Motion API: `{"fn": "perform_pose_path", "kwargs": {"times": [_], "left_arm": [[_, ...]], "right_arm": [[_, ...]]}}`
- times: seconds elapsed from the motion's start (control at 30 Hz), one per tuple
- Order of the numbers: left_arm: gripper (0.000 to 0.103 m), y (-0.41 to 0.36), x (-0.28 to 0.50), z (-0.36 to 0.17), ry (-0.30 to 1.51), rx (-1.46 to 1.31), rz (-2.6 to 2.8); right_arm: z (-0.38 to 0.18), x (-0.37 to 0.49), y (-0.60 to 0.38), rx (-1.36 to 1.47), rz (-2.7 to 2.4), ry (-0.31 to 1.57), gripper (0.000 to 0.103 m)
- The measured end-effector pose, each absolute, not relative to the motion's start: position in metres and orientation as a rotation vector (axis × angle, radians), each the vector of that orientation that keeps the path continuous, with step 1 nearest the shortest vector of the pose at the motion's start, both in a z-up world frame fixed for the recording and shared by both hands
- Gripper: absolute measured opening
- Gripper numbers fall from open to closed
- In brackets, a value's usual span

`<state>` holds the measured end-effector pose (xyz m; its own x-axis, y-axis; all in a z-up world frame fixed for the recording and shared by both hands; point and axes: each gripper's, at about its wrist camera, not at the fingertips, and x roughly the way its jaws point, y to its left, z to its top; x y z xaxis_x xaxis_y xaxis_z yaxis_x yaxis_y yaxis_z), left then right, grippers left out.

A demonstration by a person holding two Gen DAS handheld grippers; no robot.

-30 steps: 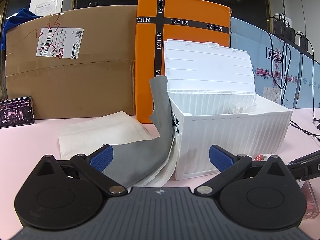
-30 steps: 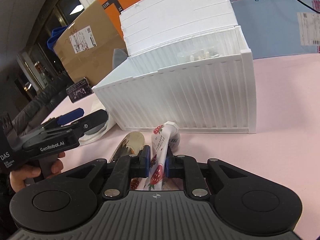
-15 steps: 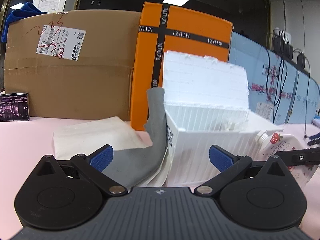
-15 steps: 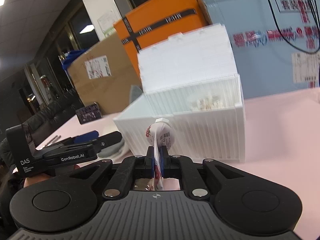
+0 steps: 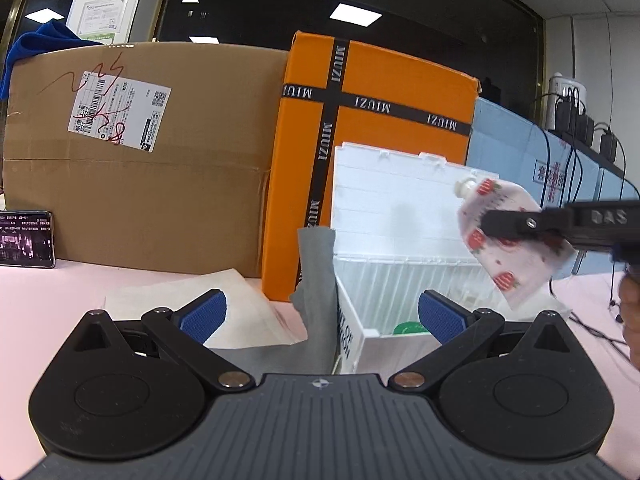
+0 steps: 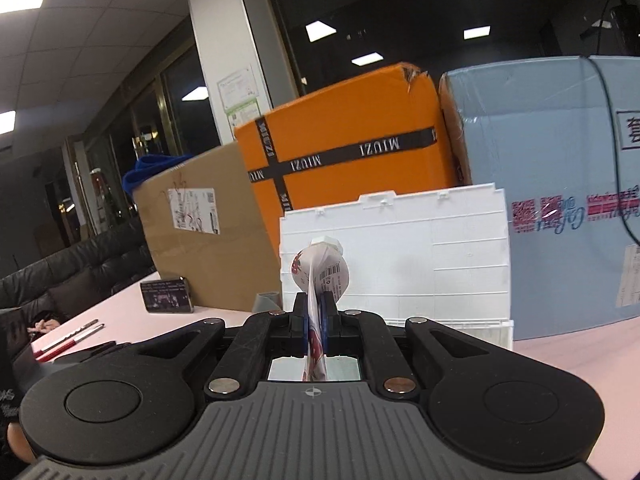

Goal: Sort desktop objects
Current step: 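Lift the pouch with the right gripper and drop it into the white box, then move the left gripper to the gold egg-shaped compact and grasp it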

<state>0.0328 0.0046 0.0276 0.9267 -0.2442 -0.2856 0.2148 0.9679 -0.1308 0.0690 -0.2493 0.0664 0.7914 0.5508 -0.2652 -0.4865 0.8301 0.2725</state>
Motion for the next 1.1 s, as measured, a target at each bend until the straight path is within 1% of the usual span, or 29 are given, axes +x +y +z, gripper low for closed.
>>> {"fn": "perform_pose_path", "kwargs": {"times": [0.23,0.4,0.6,0.77,0.8,0.83,0.87,0.9,0.93,0.97,1.0,1.03,1.07,1.1], "left_arm": [[0.103,0.010,0.028,0.024,0.300,-0.091,-0.247],[0.103,0.014,0.025,0.024,0.298,-0.101,-0.241],[0.103,0.013,0.026,0.022,0.309,-0.099,-0.250],[0.103,0.013,0.027,0.019,0.319,-0.099,-0.252],[0.103,0.012,0.027,0.019,0.320,-0.098,-0.253],[0.103,0.012,0.027,0.019,0.320,-0.097,-0.255],[0.103,0.012,0.027,0.018,0.321,-0.096,-0.256],[0.103,0.012,0.027,0.018,0.322,-0.094,-0.257],[0.103,0.011,0.027,0.018,0.324,-0.092,-0.258],[0.103,0.011,0.027,0.017,0.326,-0.090,-0.260],[0.103,0.010,0.027,0.017,0.330,-0.088,-0.264],[0.103,0.009,0.027,0.016,0.335,-0.086,-0.269],[0.103,0.008,0.027,0.016,0.340,-0.084,-0.275],[0.103,0.007,0.027,0.015,0.346,-0.081,-0.283]], "right_arm": [[0.057,0.096,-0.224,0.044,0.611,0.405,0.006],[0.046,0.105,-0.207,-0.071,0.626,0.491,0.006],[0.031,0.112,-0.190,-0.134,0.657,0.606,0.006],[0.026,0.112,-0.188,-0.126,0.654,0.630,0.007],[0.027,0.111,-0.189,-0.121,0.649,0.627,0.010],[0.028,0.110,-0.192,-0.112,0.644,0.621,0.019],[0.030,0.109,-0.194,-0.102,0.638,0.614,0.026],[0.032,0.107,-0.197,-0.092,0.632,0.604,0.037],[0.034,0.102,-0.200,-0.083,0.627,0.589,0.042],[0.036,0.097,-0.204,-0.075,0.625,0.573,0.043],[0.038,0.093,-0.207,-0.068,0.622,0.556,0.046],[0.041,0.089,-0.208,-0.066,0.615,0.536,0.052],[0.043,0.085,-0.209,-0.068,0.607,0.516,0.055],[0.043,0.078,-0.211,-0.068,0.605,0.497,0.063]]}}
